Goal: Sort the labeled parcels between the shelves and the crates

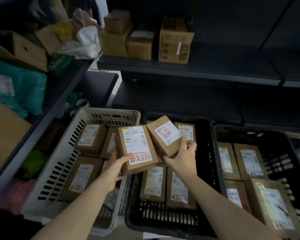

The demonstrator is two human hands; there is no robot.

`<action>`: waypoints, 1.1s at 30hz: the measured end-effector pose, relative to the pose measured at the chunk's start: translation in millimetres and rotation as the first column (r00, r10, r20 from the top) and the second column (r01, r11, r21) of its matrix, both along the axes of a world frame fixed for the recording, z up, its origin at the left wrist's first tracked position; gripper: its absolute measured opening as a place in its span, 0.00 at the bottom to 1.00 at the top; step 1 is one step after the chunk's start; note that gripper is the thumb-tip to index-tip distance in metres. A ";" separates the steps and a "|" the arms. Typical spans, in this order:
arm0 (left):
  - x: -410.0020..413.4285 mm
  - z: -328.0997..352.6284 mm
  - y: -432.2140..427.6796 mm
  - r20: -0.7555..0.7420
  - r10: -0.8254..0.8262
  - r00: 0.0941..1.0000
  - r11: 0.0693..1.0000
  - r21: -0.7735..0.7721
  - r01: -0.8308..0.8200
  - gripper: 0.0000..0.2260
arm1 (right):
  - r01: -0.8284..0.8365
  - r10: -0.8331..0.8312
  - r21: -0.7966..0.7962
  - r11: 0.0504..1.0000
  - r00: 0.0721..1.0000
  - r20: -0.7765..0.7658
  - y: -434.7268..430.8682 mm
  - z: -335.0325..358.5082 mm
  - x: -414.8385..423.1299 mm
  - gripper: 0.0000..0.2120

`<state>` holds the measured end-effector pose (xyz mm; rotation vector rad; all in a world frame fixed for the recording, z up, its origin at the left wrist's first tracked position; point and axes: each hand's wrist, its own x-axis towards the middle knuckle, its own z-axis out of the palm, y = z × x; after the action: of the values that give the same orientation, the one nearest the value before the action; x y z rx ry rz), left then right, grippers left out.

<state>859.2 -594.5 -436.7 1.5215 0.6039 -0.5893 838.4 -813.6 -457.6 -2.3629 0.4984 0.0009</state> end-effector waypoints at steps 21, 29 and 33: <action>-20.8 -68.3 -65.7 -0.126 -0.389 0.913 0.918 0.025 0.395 0.22 | 0.411 -0.425 -0.128 0.902 0.898 -0.112 -41.9 -50.7 -71.2 0.43; -20.2 -141.5 -75.6 -0.135 -0.423 0.896 0.845 0.298 0.444 0.35 | 0.343 -0.358 -0.108 0.933 0.856 -0.372 -13.4 -93.4 -81.1 0.43; -40.8 -150.1 -81.0 -0.014 -0.784 0.621 0.438 0.696 0.569 0.40 | 0.166 -0.274 -0.271 0.948 0.858 -0.434 0.6 -109.7 -84.4 0.40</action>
<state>818.5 -675.4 -586.8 2.5240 -0.1743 -0.7680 753.9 -813.0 -567.3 -2.5094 1.0542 0.4419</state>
